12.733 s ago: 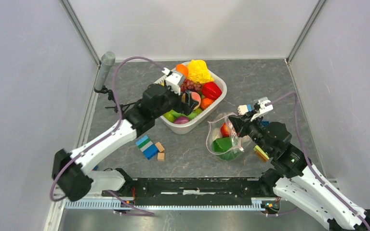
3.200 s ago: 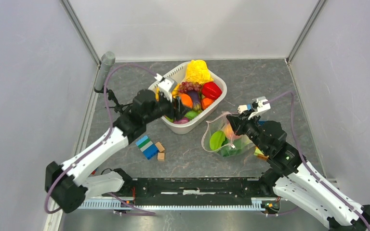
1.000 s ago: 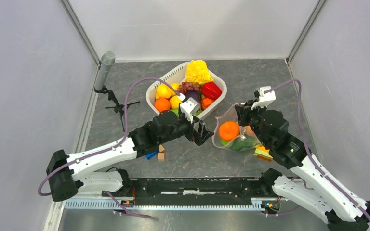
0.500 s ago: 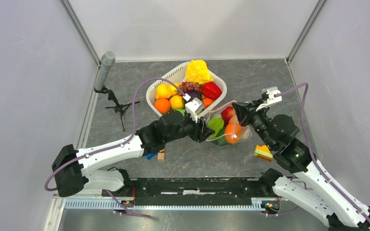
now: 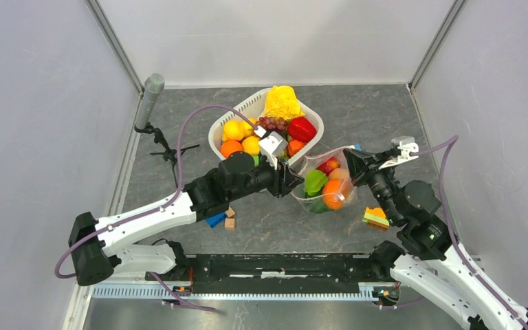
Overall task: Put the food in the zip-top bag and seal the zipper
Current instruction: Adjust the zipper food storage bag at the center of the board, then pick up the fake fruit from the bin.
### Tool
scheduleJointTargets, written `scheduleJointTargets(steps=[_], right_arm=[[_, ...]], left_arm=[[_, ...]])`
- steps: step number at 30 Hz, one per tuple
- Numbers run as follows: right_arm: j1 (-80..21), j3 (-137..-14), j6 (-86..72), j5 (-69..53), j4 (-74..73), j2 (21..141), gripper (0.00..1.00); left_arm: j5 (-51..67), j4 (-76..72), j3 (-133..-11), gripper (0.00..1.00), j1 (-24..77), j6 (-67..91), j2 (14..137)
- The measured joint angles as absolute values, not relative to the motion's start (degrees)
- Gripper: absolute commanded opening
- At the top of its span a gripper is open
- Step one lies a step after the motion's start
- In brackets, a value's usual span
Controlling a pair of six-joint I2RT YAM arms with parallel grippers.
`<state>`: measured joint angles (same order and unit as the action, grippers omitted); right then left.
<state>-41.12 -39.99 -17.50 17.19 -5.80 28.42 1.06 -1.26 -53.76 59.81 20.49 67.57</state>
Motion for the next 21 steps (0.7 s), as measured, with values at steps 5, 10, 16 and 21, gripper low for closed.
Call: scheduleJointTargets(steps=[5,10,16,21], right_arm=[[-41.12,-40.38,-15.9,21.3,-8.27,27.81,0.11],[-41.12,-40.38,-14.92,22.79,-9.56,26.85,0.11],[-41.12,-40.38,-14.94,22.74,-10.22,26.65,0.12],[-41.12,-40.38,-15.27,22.52,-10.5,25.85,0.11]], left_arm=[[-2.07,1.65,-54.59,0.74,59.81,19.05,65.69],[-5.15,4.1,-54.59,1.0,59.81,17.98,63.55],[-10.55,7.68,-54.59,1.0,59.22,16.45,60.8],[-12.12,8.62,-54.35,1.0,54.98,15.94,59.79]])
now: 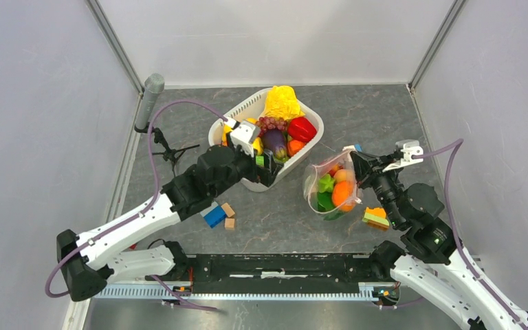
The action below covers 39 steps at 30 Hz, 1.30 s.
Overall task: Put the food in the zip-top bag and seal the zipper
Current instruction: Pick up the fake fruit from the bin.
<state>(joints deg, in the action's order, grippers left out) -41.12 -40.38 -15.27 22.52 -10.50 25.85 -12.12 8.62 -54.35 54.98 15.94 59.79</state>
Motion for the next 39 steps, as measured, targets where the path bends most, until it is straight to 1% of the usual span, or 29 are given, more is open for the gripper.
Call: scheduleJointTargets(steps=[6,13,18,26,33,39], right_arm=[[-41.12,-39.79,-15.81,22.55,-10.87,24.12,0.12],[-41.12,-39.51,-16.51,21.98,-11.35,23.83,0.12],[-41.12,-39.51,-16.43,17.63,-11.2,25.96,0.12],[-41.12,-39.51,-15.99,8.86,-9.76,30.65,0.12],[-41.12,-38.98,-16.23,5.23,-8.05,31.99,0.12],[-41.15,-38.5,-16.25,4.47,-7.33,31.94,0.13]], left_arm=[[-7.49,8.93,-53.95,1.0,44.62,15.99,60.95],[-6.07,10.83,-53.95,1.0,39.94,16.1,65.73],[-8.67,12.78,-53.91,1.0,37.21,16.23,67.48],[-11.0,12.01,-53.71,1.0,33.54,16.14,69.14],[-17.82,12.38,-61.08,1.0,32.58,11.9,79.77],[-22.0,12.75,-66.37,1.0,30.92,7.31,85.8]])
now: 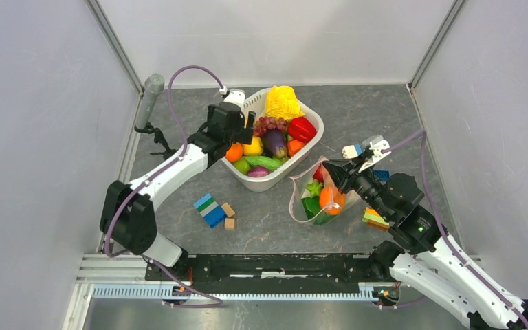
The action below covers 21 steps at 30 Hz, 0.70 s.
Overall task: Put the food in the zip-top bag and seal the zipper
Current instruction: Pick up the fake fruit from the bin.
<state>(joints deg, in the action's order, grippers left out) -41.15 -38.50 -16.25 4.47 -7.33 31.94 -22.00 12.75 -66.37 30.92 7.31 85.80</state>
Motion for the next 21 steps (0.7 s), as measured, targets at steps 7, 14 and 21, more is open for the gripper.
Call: scheduleJointTargets(steps=[7,14,21], right_arm=[[-41.15,-38.5,-16.29,4.29,-7.31,31.94,0.12],[-41.12,-38.35,-16.69,4.34,-7.35,31.42,0.13],[-41.12,-37.58,-16.73,4.54,-7.35,30.44,0.13]], left_arm=[[-20.21,14.85,-69.14,1.0,28.23,6.31,92.25],[-17.82,15.81,-70.37,0.92,26.94,6.35,95.46],[-16.62,15.14,-70.65,0.96,26.59,6.37,96.49]])
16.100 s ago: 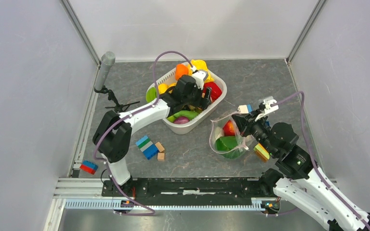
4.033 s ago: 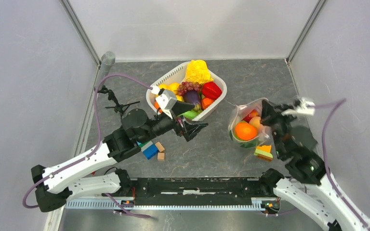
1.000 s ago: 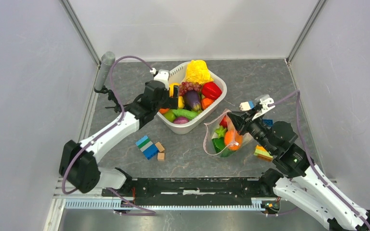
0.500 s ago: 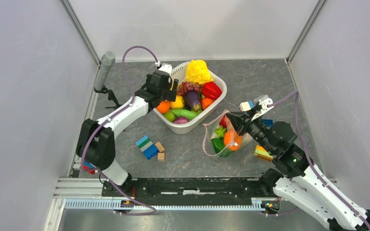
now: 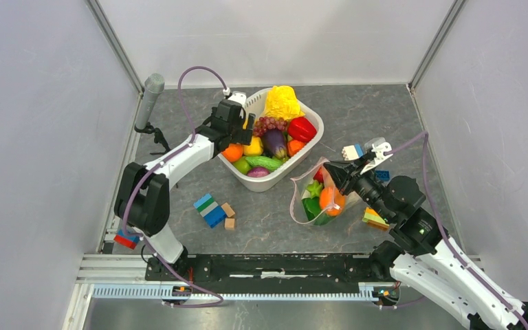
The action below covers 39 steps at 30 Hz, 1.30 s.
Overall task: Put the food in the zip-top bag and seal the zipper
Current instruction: Pick up the fake fruit from the bin.
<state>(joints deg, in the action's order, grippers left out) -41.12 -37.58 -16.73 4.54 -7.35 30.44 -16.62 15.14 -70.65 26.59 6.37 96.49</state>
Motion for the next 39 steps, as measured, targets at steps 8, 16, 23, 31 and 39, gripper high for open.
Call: scheduleJointTargets(steps=[8,16,23,31,39], right_arm=[[-41.12,-37.43,-16.91,4.51,-7.22,30.48,0.13],[-41.12,-36.67,-17.67,4.51,-6.9,30.48,0.13],[-41.12,-36.64,-18.06,4.51,-6.9,30.52,0.13],[-41.12,-36.62,-19.0,4.49,-6.85,31.42,0.13],[-41.12,-35.75,-20.01,4.51,-6.2,31.46,0.13]], left_arm=[[-16.27,10.13,-70.54,0.83,26.57,6.35,96.49],[-16.29,9.56,-70.54,0.56,26.33,6.31,97.27],[-14.61,8.95,-69.36,0.3,26.28,6.44,95.83],[-7.38,8.84,-65.04,0.19,26.33,7.2,84.99],[1.78,8.12,-60.8,0.2,26.3,10.04,75.77]])
